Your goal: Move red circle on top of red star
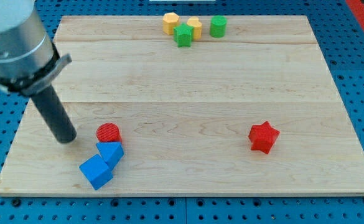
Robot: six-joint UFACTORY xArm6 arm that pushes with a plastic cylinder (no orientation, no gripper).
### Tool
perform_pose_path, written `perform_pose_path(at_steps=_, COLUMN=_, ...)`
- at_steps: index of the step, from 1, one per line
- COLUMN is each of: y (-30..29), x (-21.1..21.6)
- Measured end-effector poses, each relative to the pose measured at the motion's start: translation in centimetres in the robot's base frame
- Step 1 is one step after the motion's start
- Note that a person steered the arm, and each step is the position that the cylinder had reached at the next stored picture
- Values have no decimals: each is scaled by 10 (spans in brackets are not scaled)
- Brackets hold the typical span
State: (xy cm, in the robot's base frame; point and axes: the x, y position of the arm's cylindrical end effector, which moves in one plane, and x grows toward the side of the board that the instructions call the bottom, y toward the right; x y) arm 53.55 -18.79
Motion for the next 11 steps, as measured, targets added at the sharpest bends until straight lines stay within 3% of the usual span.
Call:
perform_pose_path(at_steps=1, y=80, x=-3)
perform_pose_path(at_steps=2, y=121, x=-20)
perform_pose_path(at_steps=4, y=123, x=-32)
perform_pose_path(at_steps=5, y=197, x=-32)
perform_pose_path(at_steps=6, y=162, x=-51)
perform_pose_path(at_steps=8, y=288, x=-59)
perform_pose_path(at_steps=11, y=267, x=-37)
